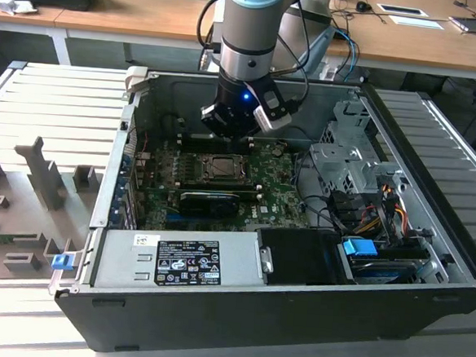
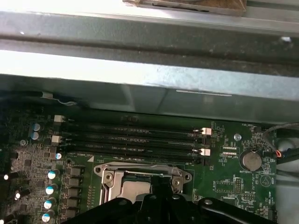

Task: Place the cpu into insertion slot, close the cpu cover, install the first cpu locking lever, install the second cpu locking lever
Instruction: 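Install the second cpu locking lever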

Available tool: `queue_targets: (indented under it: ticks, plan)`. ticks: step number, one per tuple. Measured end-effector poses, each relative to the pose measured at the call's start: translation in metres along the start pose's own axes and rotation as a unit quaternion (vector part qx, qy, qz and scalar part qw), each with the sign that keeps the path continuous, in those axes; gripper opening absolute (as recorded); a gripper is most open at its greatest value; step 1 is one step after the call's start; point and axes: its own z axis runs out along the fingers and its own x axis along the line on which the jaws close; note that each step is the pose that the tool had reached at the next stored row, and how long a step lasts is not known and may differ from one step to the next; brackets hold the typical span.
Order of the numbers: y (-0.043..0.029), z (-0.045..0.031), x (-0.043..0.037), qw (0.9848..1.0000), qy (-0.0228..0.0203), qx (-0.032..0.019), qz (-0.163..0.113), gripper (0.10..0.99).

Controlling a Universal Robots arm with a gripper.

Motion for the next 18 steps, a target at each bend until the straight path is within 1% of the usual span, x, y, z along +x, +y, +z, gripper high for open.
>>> queue_targets:
  ticks: [2,5,6,8,9,12,13,15,18]
  plan:
    - [0.0003,-0.0033,-0.0001,1.0000,0.0000,0.0000,0.000,0.106]
    - [0.0015,-0.0131,-0.0003,1.0000,0.0000,0.0001,0.000,0.106]
    - [0.0001,-0.0148,-0.0003,1.0000,-0.0001,-0.0001,0.000,0.106]
    - [-0.0028,-0.0151,0.0000,1.0000,-0.0001,-0.0001,0.000,0.106]
    - [-0.0056,-0.0155,0.0003,1.0000,-0.0001,-0.0001,0.000,0.106]
    - [-0.0109,-0.0160,0.0008,1.0000,0.0000,-0.0001,0.000,0.106]
    - [-0.0185,-0.0155,0.0015,1.0000,0.0000,-0.0001,0.000,0.106]
    - [-0.0223,-0.0154,0.0018,1.0000,-0.0001,-0.0002,0.000,0.106]
    - [-0.0237,-0.0156,0.0019,1.0000,-0.0001,-0.0001,0.000,0.106]
